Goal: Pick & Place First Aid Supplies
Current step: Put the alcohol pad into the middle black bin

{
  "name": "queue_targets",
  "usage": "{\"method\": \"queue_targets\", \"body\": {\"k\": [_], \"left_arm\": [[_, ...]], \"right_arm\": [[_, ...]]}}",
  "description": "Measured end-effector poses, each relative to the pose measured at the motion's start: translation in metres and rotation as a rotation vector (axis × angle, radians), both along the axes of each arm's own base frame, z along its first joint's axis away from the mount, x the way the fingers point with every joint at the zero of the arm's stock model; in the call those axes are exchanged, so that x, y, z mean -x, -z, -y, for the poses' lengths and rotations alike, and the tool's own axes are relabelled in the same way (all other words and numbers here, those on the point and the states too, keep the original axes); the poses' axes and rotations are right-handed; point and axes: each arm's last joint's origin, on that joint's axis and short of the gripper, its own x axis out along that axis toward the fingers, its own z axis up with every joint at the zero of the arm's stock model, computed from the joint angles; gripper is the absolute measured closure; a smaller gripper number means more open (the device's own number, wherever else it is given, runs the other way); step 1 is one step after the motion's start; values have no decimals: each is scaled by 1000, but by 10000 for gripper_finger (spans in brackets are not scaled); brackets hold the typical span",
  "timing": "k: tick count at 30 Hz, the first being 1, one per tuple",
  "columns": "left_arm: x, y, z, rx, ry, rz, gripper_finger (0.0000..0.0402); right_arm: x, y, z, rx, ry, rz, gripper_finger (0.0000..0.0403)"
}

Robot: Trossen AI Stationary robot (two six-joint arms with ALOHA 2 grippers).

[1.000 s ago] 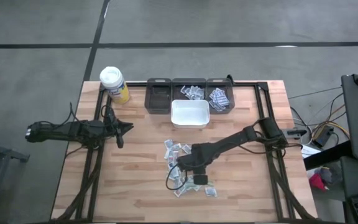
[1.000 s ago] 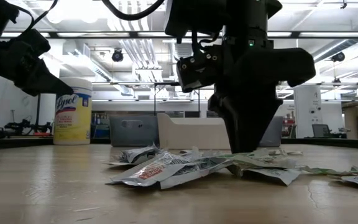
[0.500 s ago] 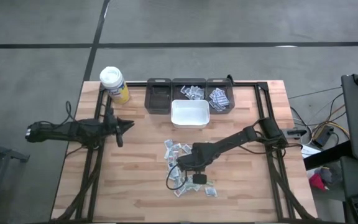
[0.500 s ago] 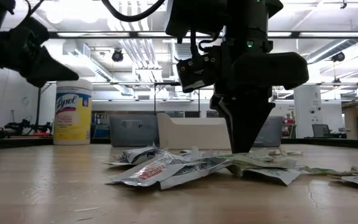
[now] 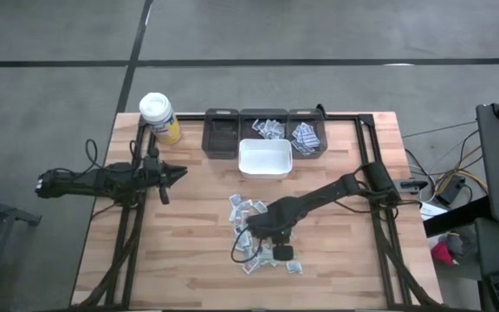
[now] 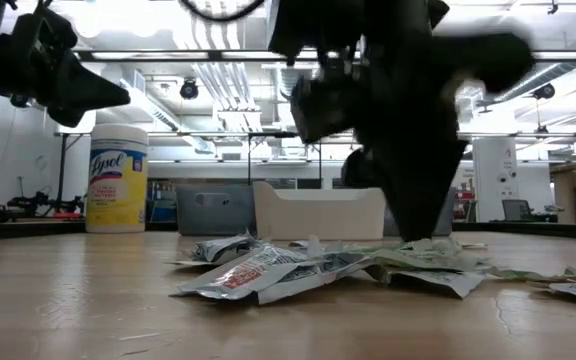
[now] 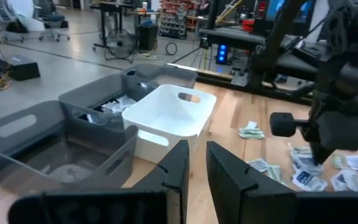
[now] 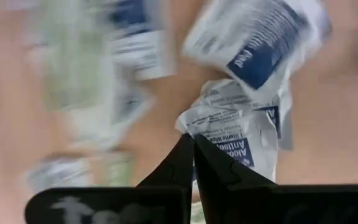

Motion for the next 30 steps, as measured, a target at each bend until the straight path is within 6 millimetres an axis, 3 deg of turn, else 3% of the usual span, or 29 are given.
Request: {"method": "queue_targets", "body": {"k": [8, 18, 23, 30], "left_arm": [[0, 2, 0, 6, 9, -4, 349], [0, 2, 0, 6, 8, -6, 348], [0, 3, 0, 4, 3, -11, 349], [0, 3, 0, 3, 0, -12, 349]], "right_arm": [[-1, -15, 6, -215, -64, 12, 395], [-12, -28, 33, -223, -47, 83, 395], [-28, -48, 63, -191, -17, 191, 395], [-44, -87, 124, 10, 52, 330, 394]]}}
